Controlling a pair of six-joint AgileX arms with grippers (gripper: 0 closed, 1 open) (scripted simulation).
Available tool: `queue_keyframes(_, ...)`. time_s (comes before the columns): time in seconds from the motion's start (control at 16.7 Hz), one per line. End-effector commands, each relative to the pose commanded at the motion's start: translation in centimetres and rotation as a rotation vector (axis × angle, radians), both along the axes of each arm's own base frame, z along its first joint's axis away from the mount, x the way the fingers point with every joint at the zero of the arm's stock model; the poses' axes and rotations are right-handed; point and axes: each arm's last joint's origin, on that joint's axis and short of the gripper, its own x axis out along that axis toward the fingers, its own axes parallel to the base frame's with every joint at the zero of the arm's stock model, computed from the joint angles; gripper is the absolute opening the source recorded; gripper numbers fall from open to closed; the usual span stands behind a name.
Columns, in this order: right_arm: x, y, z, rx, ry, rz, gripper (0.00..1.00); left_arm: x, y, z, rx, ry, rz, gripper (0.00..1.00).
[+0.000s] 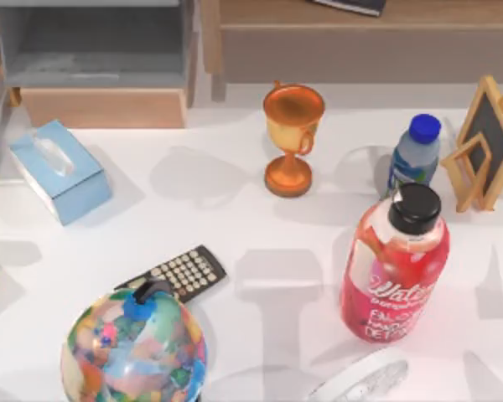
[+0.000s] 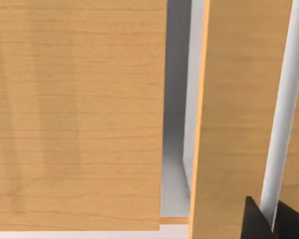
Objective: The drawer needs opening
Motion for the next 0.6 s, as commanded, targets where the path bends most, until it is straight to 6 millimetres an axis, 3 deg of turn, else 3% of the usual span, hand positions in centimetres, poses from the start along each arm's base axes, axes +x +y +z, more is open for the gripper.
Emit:
queue_keyframes(0.36,0.0,0.0,0.0,0.000,0.000,0.000,1.00,-5.4,0.0,-0.1,-0.002,0.004,0.001,0.00)
queue_keyframes(0.6,0.0,0.0,0.0,0.000,0.000,0.000,1.00,-5.8,0.0,0.0,-0.001,0.002,0.001,0.00)
